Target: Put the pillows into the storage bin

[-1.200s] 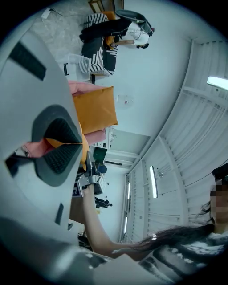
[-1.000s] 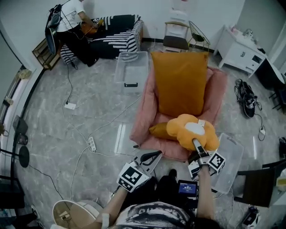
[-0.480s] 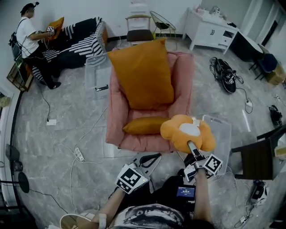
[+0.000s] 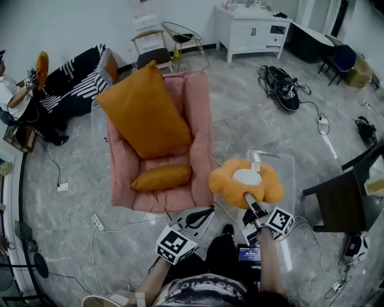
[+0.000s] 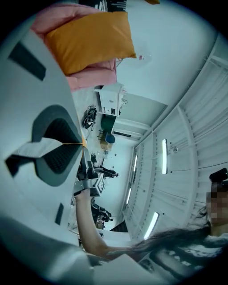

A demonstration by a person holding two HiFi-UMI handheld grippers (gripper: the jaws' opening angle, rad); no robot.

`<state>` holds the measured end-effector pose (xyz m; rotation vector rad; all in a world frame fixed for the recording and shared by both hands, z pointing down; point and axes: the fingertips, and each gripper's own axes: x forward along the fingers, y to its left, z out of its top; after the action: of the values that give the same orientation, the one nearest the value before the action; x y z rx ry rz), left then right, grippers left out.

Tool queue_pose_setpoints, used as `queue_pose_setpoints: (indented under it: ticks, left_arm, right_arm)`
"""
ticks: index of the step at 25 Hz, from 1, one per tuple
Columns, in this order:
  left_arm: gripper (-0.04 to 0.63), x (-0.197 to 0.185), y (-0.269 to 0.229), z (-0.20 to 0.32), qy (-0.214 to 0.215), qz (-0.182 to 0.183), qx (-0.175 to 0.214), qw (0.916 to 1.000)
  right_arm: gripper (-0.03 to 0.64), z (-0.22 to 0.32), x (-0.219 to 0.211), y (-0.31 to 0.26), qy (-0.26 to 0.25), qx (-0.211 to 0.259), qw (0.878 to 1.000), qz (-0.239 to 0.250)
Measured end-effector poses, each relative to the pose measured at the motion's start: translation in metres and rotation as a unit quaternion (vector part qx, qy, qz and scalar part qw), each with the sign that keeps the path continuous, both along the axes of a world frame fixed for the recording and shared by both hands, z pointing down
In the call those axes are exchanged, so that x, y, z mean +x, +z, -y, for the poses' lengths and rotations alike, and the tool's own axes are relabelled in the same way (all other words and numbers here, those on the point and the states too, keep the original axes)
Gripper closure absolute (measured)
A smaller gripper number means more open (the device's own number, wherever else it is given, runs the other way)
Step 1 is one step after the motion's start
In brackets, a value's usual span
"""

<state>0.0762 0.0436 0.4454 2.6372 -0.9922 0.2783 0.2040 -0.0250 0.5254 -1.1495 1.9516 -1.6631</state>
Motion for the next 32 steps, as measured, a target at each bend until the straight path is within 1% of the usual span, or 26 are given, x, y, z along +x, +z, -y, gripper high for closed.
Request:
queue_pose_setpoints:
  ticks: [2,4,8,10,15,20,23,24,25,27,28,30,32]
  left_arm:
    - [0.583,0.034,0.005,0.007,-0.001,0.002,-0.009,1.0000]
    - [0.583,0.070,0.008,0.014,0.005,0.010,-0.008,0.9999]
    - [0.583,0.137,0.010,0.021,0.036,0.019,-0.006,0.9991]
    - [0.583,0.160,0.011,0.024,0.057,0.029,-0.008,0.9980]
    - [0.583,0.198,0.014,0.033,0.098,0.048,-0.009,0.9940]
    - [0.583,0.215,0.016,0.048,0.107,0.045,-0.015,0.9931]
    - [0.583,0.216,0.029,0.060,0.108,0.058,-0.023,0.9922]
    - [0.583,0.215,0.034,0.064,0.108,0.066,-0.023,0.9917]
    - [0.583,0.214,0.037,0.069,0.108,0.072,-0.023,0.9912]
    - [0.583,0.211,0.042,0.081,0.104,0.077,-0.023,0.9913]
    - [0.583,0.208,0.043,0.087,0.098,0.076,-0.025,0.9919]
    - [0.583,0.201,0.043,0.094,0.085,0.072,-0.032,0.9933]
    - [0.583,0.194,0.044,0.097,0.073,0.070,-0.037,0.9942]
  right_arm:
    - [0.489,0.005,0.037,0.006,0.005,-0.011,1.000,-0.002]
    - [0.489,0.013,0.075,0.013,0.011,-0.016,1.000,-0.010]
    - [0.489,0.019,0.142,0.041,0.026,-0.036,0.999,-0.022]
    - [0.489,0.022,0.168,0.058,0.036,-0.048,0.998,-0.029]
    - [0.489,0.030,0.218,0.102,0.057,-0.080,0.994,-0.053]
    - [0.488,0.057,0.258,0.147,0.073,-0.109,0.989,-0.072]
    - [0.482,0.088,0.271,0.170,0.077,-0.103,0.989,-0.077]
    - [0.465,0.099,0.275,0.176,0.077,-0.094,0.989,-0.078]
    - [0.424,0.109,0.278,0.182,0.077,-0.087,0.990,-0.082]
    - [0.296,0.123,0.283,0.198,0.078,-0.086,0.988,-0.100]
    - [0.249,0.127,0.285,0.205,0.077,-0.091,0.986,-0.113]
    - [0.249,0.128,0.281,0.210,0.067,-0.095,0.985,-0.130]
    - [0.261,0.125,0.271,0.204,0.049,-0.086,0.987,-0.130]
